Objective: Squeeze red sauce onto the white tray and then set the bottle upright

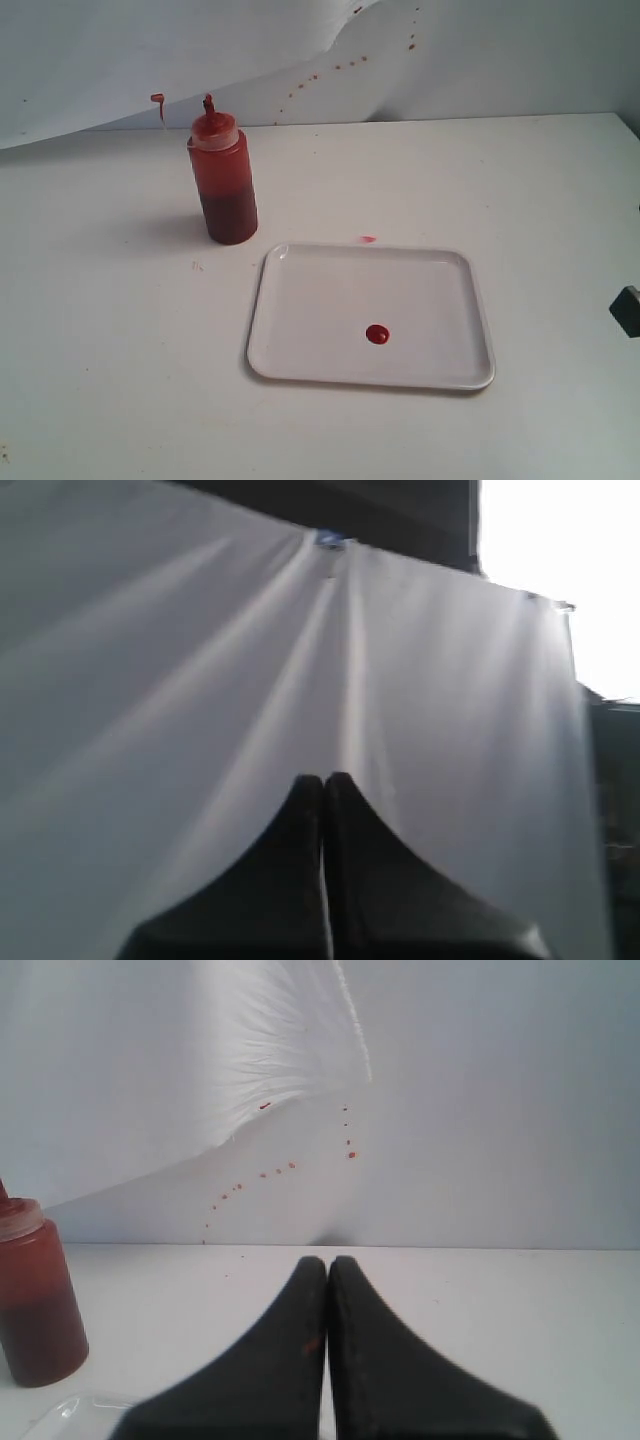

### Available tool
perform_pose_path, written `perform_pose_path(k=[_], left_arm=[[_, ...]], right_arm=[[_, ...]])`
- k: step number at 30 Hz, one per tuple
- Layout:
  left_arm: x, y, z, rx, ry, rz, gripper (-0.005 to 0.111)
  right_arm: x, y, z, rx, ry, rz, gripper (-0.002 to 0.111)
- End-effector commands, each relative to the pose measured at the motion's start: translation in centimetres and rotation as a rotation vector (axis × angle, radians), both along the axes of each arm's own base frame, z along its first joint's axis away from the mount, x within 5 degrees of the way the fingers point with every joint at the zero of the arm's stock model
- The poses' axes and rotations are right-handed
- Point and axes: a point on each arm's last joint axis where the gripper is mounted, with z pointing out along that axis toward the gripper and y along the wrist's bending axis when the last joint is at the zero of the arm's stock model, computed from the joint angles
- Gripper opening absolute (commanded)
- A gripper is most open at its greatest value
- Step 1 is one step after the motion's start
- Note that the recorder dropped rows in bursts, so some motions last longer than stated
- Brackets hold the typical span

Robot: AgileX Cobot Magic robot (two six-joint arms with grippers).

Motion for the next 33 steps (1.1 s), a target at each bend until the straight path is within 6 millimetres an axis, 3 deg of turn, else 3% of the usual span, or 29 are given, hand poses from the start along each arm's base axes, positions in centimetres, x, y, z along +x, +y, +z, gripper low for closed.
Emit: perform_pose_path(k=[1, 4, 16, 20, 33], left_arm=[[2.1, 1.4, -4.9, 0.096, 0.403, 0.207, 0.0], [2.4, 1.2, -7.3, 0.315, 0.541, 0.231, 0.0], [2.9, 1.2, -12.2, 0.35, 0.757, 0.208, 0.0], [3.0, 1.2, -13.1, 0.352, 0.765, 0.207, 0.0], [3.0, 1.2, -13.0, 0.404, 0.743, 0.215, 0.0]], right_arm=[[-0.1, 0.0, -0.1, -0.01, -0.009, 0.005, 0.0], [-0.1, 0.0, -0.1, -0.01, -0.009, 0.005, 0.0], [-0.1, 0.0, -0.1, -0.01, -0.009, 0.005, 0.0], [-0.1, 0.0, -0.1, -0.01, -0.009, 0.005, 0.0], [-0.1, 0.0, -0.1, -0.01, -0.009, 0.005, 0.0]])
